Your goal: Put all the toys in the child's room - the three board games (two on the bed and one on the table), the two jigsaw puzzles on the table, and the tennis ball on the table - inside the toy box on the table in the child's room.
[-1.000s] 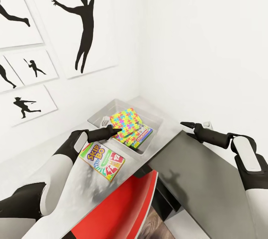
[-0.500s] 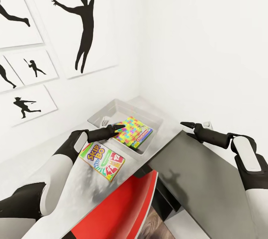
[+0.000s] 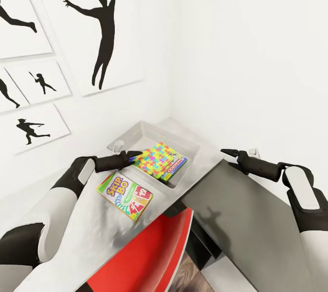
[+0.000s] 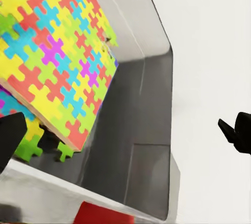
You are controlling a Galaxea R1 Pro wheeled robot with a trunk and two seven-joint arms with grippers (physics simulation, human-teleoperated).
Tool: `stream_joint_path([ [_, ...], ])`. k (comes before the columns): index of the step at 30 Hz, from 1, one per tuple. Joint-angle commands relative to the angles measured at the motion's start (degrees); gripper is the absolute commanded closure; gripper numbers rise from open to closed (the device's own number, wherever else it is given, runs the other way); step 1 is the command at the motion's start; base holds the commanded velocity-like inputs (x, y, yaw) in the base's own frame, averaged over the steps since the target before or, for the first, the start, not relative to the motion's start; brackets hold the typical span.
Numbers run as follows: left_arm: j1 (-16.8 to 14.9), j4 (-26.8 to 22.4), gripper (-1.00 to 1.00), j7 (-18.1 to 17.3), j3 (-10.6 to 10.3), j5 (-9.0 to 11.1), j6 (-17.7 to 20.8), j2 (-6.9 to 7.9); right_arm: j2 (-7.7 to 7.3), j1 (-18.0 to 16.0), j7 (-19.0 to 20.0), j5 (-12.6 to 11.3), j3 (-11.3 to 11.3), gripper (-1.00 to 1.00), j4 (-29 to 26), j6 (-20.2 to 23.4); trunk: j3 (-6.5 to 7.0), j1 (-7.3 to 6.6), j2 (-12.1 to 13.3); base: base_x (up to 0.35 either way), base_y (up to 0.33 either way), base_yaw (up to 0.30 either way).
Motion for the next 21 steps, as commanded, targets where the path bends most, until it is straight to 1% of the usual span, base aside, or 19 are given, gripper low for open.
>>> stream_joint_path([
  [1, -0.04, -1.13, -1.0, -0.17, 0.09, -0.43, 1.17, 0.48, 0.05, -0.06, 0.58, 0.6, -0.05, -1.0, 0.01, 0.27, -0.11, 0.03, -0.1, 0.0, 0.0, 0.0],
  [2, -0.04, -3.13, -1.0, -0.31, 0.07, -0.43, 2.77, 1.17, 0.09, -0.06, 0.57, 0.6, 0.0, -1.0, 0.01, 0.27, -0.11, 0.03, -0.1, 0.0, 0.0, 0.0],
  [4, -0.04, -5.73, -1.0, -1.66, 0.04, -0.43, 5.21, 1.82, 0.11, -0.06, 0.56, 0.6, 0.03, -1.0, 0.02, 0.27, -0.11, 0.03, -0.1, 0.0, 0.0, 0.0],
  [5, -0.04, -6.84, -1.0, -3.07, 0.05, -0.44, 6.34, 2.01, 0.11, -0.06, 0.56, 0.6, 0.0, -1.0, 0.02, 0.27, -0.11, 0.03, -0.1, 0.0, 0.0, 0.0],
  [6, -0.04, -8.16, -1.0, -5.86, 0.0, -0.48, 7.6, 2.4, 0.1, -0.06, 0.56, 0.6, -0.02, -1.0, 0.01, 0.27, -0.11, 0.03, -0.1, 0.0, 0.0, 0.0],
  [9, -0.04, -9.84, -1.0, -11.19, -0.19, -0.54, 9.41, 3.72, 0.05, -0.01, 0.58, 0.6, -0.04, -1.0, 0.03, 0.27, -0.11, 0.03, -0.1, 0.0, 0.0, 0.0],
  [11, -0.04, -10.27, -1.0, -12.97, -0.2, -0.57, 10.42, 4.64, 0.04, 0.06, 0.6, 0.6, -0.04, -1.0, 0.02, 0.27, -0.11, 0.03, -0.1, 0.0, 0.0, 0.0],
  [13, -0.03, -10.45, -1.0, -13.73, -0.28, -0.56, 10.98, 5.91, -0.01, 0.15, 0.63, 0.6, -0.04, -1.0, 0.01, 0.27, -0.11, 0.03, -0.1, 0.0, 0.0, 0.0],
  [15, 0.03, -10.52, -1.0, -14.1, -0.29, -0.53, 11.21, 7.49, -0.08, 0.29, 1.13, 0.6, -0.09, -1.0, 0.01, 0.27, -0.11, 0.03, -0.1, 0.0, 0.0, 0.0],
  [17, 0.17, -10.55, -1.0, -14.55, -0.32, -0.51, 11.35, 9.35, -0.19, 1.07, 2.49, 0.66, -0.17, -1.0, 0.01, 0.27, -0.11, 0.03, -0.1, 0.0, 0.0, 0.0],
  [18, 0.28, -10.55, -1.0, -15.37, -0.31, -0.5, 11.47, 10.25, -0.3, 1.51, 3.42, 0.7, -0.19, -1.0, -0.02, 0.27, -0.11, 0.03, -0.1, 0.0, 0.0, 0.0],
  [19, 0.44, -10.56, -1.0, -17.9, -0.3, -0.54, 11.59, 11.84, -0.45, 2.19, 4.98, 0.76, -0.24, -1.0, -0.5, 0.27, -0.1, 0.03, -0.1, 0.0, 0.0, 0.0],
  [21, 1.08, -10.57, -1.0, -23.21, -0.33, -0.65, 11.62, 14.18, -0.6, 3.42, 6.73, 0.86, -0.32, -1.0, -2.03, 0.27, -0.05, 0.03, -0.1, 0.0, 0.0, 0.0],
])
